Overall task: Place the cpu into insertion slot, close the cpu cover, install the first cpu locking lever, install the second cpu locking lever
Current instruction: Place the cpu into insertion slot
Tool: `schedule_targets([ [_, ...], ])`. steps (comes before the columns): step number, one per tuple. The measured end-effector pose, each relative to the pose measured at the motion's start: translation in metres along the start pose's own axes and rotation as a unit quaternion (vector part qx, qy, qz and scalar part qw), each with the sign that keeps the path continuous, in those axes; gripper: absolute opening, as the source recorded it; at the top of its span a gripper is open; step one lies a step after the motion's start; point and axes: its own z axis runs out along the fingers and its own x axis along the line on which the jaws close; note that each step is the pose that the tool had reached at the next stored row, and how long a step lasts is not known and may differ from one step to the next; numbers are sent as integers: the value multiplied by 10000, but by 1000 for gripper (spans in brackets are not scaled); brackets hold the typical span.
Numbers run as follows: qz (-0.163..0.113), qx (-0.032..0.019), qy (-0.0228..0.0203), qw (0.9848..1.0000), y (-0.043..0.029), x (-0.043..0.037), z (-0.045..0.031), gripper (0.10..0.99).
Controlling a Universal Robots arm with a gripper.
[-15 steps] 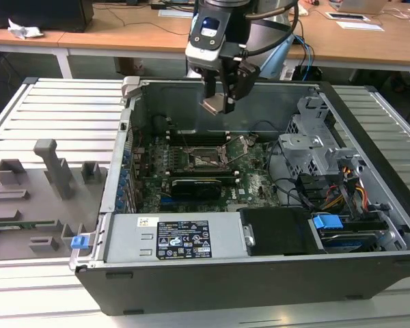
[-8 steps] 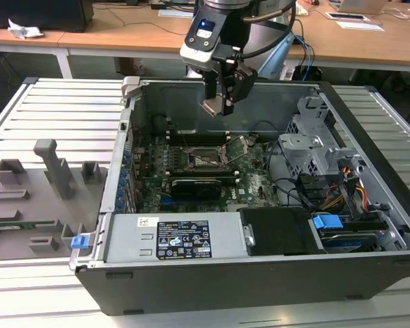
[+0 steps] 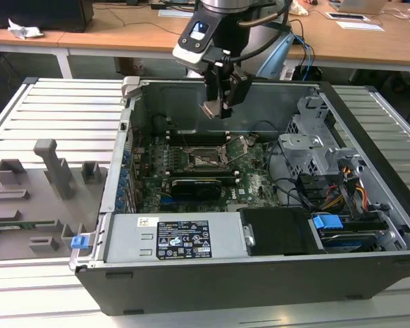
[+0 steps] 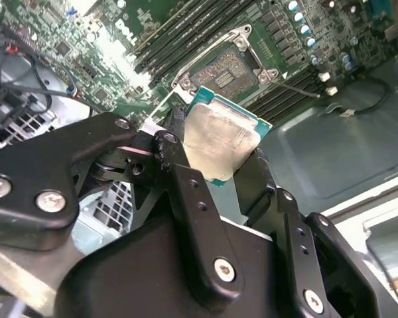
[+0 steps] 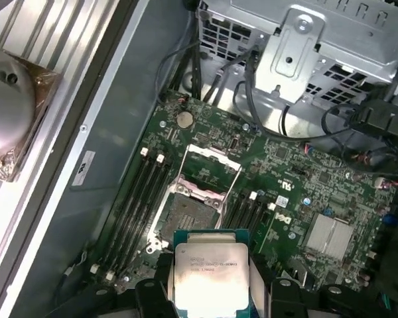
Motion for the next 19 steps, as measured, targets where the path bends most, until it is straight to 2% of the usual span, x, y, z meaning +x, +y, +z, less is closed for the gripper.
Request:
schedule_targets([
  [5,420,-10,-27,9991,-1,-1,18,537],
  [9,746,-20,-50,9972,-2,-1,29,537],
  [14,1127,-32,-77,9936,-3,-1,41,537],
  [18,1431,-42,-97,9897,-8,-1,73,537],
  [19,1465,-44,-99,9891,-10,1,85,537],
])
